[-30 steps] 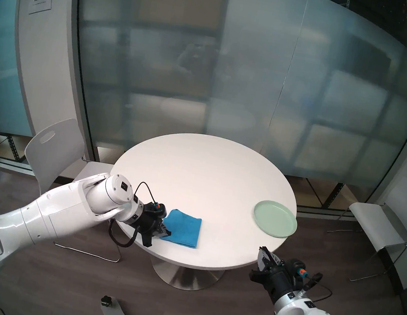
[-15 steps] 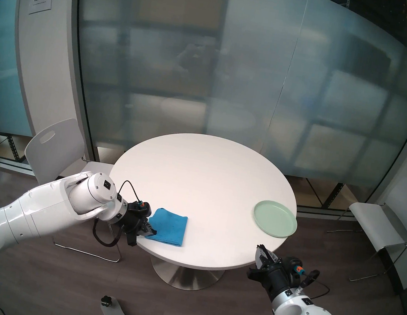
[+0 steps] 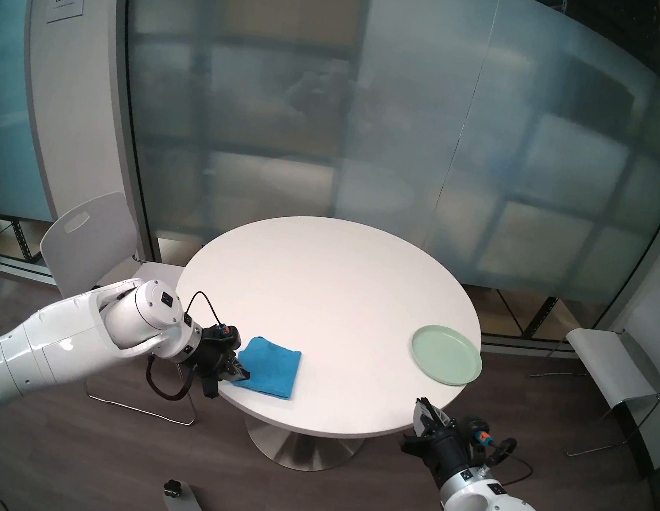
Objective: Fold the napkin in half twice and place it beside the plate
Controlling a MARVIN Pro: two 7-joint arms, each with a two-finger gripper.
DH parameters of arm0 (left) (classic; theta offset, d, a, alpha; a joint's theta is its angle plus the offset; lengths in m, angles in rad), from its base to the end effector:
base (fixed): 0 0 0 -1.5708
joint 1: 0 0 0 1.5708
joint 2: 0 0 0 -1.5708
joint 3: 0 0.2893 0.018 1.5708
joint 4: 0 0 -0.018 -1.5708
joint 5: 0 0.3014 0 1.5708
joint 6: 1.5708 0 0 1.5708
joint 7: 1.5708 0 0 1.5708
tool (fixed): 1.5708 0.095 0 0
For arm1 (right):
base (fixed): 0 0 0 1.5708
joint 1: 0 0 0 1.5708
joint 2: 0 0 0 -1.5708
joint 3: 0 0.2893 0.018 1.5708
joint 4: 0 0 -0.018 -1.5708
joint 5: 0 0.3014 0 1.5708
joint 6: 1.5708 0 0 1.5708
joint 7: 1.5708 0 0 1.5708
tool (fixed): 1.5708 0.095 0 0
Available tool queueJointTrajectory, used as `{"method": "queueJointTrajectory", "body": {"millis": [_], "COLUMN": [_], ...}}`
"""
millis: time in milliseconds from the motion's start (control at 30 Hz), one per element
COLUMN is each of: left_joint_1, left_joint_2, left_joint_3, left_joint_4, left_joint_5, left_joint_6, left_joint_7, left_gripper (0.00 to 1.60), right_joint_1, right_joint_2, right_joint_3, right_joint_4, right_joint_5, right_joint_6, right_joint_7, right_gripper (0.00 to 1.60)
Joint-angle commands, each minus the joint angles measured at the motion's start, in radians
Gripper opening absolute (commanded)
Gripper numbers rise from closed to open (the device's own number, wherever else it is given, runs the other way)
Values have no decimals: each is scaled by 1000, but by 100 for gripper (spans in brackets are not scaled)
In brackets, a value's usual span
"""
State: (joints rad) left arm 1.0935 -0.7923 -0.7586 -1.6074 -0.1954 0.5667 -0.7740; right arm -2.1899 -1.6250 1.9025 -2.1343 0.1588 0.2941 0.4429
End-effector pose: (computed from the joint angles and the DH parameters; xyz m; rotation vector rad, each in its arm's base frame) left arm 0.3926 -0.0081 -0.3072 2.2110 -1.6086 0.8054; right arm 0.2211 -0.0697 -0.3036 -2.3851 -0.0006 -1.7415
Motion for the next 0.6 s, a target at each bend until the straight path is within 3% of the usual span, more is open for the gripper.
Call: {"method": "queueJointTrajectory", "body": {"millis": [0,567], "left_joint_1": [-27,-29], "left_joint_2": [9,25], "left_joint_3": [-27,-37], "left_joint_4": [-47,-45], "left_joint_5": [-14,-16], "left_joint_6": [-5,-1], "left_joint_7": [-10,-17], "left_gripper": [16,18], "right_joint_1": [1,7], "right_joint_2": [-5,-7], "right_joint_3": [1,-3], "right_joint_4": [-17,-17], "right_joint_5": [5,1], "right_joint_6": [-10,-10], "right_joint_7": [1,0], "right_gripper": [70,70]}}
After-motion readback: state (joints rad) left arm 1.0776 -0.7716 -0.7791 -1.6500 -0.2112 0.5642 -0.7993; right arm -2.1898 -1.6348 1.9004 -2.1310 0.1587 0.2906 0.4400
